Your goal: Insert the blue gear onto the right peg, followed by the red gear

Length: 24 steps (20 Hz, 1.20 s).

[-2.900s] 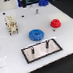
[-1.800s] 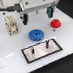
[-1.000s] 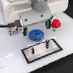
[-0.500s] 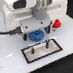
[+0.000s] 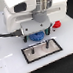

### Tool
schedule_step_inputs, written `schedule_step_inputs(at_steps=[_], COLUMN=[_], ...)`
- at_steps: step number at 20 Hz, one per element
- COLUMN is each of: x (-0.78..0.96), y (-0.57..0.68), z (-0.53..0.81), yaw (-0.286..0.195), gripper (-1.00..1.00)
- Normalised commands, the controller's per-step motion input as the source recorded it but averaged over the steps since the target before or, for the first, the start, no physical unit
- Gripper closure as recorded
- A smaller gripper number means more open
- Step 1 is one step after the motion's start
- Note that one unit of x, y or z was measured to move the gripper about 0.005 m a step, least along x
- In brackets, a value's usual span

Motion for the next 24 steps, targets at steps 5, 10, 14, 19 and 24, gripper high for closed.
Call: schedule_step_inputs(at_steps=[5, 10, 14, 19, 24], x=[-0.24, -0.06, 0.02, 0.22, 0.44], y=[0.01, 0.00, 0.01, 0.05, 0.04], z=[-0.05, 0.04, 0.28, 0.45, 0.37], yaw=[0.000, 0.000, 0.000, 0.000, 0.000], gripper=[1.00, 1.00, 1.00, 1.00, 1.00])
